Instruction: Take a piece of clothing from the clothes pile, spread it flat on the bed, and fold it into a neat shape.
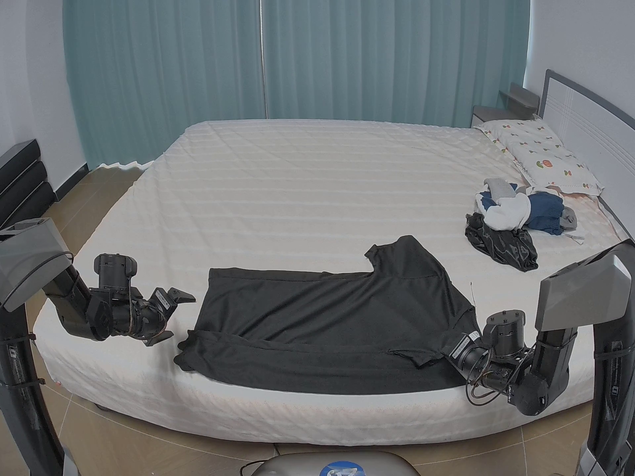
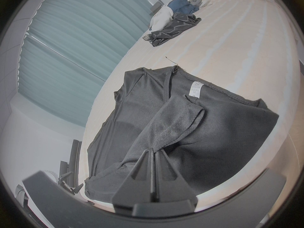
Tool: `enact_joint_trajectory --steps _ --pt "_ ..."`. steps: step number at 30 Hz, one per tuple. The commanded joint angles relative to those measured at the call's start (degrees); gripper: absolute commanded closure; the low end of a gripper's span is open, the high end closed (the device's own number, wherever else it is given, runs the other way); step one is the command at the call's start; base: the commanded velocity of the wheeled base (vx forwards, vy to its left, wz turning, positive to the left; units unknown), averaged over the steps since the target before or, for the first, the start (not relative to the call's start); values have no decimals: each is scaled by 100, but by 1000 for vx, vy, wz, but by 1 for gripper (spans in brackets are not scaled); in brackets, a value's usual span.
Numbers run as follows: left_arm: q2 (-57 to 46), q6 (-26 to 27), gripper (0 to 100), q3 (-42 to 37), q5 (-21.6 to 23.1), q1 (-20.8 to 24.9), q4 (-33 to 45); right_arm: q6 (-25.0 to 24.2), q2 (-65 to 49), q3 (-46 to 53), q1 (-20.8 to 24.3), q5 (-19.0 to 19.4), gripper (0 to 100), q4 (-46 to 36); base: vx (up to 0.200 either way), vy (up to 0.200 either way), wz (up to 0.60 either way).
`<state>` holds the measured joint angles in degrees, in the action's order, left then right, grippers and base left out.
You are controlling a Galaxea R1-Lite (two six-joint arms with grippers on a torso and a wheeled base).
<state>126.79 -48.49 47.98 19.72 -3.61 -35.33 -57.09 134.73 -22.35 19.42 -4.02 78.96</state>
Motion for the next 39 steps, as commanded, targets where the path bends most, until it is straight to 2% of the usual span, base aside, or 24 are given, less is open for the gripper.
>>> enact_joint_trajectory --steps 1,15,17,22,23,28,33,36,39 --pt "-6 7 0 1 -4 0 0 14 -316 169 71 7 100 6 0 0 0" --pt "3 7 0 -8 -4 0 0 189 -966 617 238 42 100 -126 0 0 0" --pt "3 7 0 -8 -4 0 0 471 -905 732 282 33 100 -179 0 0 0" --pt "3 7 0 -8 -4 0 0 673 -826 916 326 33 100 -214 0 0 0" --pt "3 7 0 1 -4 0 0 743 -790 960 334 33 0 -249 0 0 0" --pt "3 7 0 -8 -4 0 0 1121 -544 1066 352 24 0 -372 0 0 0" --pt "3 7 0 1 -4 0 0 1209 -703 1110 326 7 0 -302 0 0 0" --pt "3 7 0 1 -4 0 0 1209 -887 1057 247 7 0 -302 0 0 0" --pt "3 7 0 1 -4 0 0 1226 -984 890 -87 7 0 -285 0 0 0"
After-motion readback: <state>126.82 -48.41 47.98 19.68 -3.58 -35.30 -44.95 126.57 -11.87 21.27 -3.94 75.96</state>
